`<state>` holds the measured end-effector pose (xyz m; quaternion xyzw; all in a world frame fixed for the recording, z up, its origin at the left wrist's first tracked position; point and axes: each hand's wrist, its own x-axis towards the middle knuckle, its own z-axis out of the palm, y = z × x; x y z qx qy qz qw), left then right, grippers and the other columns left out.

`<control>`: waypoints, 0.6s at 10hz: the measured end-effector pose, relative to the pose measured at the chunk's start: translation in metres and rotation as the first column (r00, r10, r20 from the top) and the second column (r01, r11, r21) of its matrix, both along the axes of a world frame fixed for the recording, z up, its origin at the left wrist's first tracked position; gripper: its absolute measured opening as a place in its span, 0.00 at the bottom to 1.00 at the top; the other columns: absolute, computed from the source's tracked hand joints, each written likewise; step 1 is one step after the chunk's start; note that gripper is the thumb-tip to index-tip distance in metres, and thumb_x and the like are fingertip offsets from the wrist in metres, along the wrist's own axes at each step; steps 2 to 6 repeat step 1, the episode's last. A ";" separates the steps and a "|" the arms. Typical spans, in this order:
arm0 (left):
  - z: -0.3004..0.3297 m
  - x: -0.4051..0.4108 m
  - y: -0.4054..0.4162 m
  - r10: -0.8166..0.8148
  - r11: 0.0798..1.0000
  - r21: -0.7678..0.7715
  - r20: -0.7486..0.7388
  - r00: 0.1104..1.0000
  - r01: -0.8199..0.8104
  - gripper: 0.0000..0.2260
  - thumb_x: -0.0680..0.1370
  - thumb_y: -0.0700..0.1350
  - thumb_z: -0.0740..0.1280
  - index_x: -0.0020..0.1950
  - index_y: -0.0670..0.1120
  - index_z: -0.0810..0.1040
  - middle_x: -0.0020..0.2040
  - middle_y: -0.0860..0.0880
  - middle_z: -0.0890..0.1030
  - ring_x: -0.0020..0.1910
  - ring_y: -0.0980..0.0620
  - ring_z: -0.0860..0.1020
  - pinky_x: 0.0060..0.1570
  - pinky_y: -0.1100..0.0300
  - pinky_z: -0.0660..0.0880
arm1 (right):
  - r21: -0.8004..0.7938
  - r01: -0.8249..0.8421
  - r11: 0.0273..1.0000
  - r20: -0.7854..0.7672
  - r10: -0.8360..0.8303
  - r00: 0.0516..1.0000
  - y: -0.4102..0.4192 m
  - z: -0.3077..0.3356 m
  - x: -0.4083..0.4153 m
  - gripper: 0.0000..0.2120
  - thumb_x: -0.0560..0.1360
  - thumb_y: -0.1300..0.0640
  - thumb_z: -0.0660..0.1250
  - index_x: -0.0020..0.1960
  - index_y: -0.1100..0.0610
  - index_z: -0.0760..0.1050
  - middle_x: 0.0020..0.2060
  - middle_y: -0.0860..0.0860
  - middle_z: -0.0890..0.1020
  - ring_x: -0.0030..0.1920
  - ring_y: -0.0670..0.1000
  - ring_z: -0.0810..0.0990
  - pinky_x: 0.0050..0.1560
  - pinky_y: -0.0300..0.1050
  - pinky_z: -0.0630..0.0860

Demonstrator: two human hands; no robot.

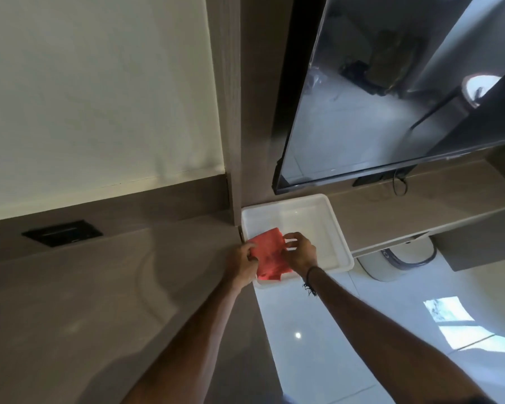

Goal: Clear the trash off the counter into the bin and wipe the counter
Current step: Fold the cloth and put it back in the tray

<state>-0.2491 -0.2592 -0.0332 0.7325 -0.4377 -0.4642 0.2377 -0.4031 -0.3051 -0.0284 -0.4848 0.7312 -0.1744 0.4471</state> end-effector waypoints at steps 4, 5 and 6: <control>0.000 0.005 -0.006 0.007 1.000 -0.022 0.036 0.999 -0.006 0.18 0.78 0.31 0.65 0.67 0.41 0.81 0.65 0.41 0.84 0.61 0.46 0.83 0.63 0.55 0.80 | 0.005 -0.029 1.000 -0.004 0.029 1.000 -0.007 -0.002 -0.005 0.19 0.71 0.62 0.72 0.62 0.56 0.78 0.53 0.56 0.86 0.53 0.56 0.85 0.52 0.44 0.82; 0.000 0.005 -0.006 0.007 1.000 -0.022 0.036 0.999 -0.006 0.18 0.78 0.31 0.65 0.67 0.41 0.81 0.65 0.41 0.84 0.61 0.46 0.83 0.63 0.55 0.80 | 0.005 -0.029 1.000 -0.004 0.029 1.000 -0.007 -0.002 -0.005 0.19 0.71 0.62 0.72 0.62 0.56 0.78 0.53 0.56 0.86 0.53 0.56 0.85 0.52 0.44 0.82; 0.000 0.005 -0.006 0.007 1.000 -0.022 0.036 0.999 -0.006 0.18 0.78 0.31 0.65 0.67 0.41 0.81 0.65 0.41 0.84 0.61 0.46 0.83 0.63 0.55 0.80 | 0.005 -0.029 1.000 -0.004 0.029 1.000 -0.007 -0.002 -0.005 0.19 0.71 0.62 0.72 0.62 0.56 0.78 0.53 0.56 0.86 0.53 0.56 0.85 0.52 0.44 0.82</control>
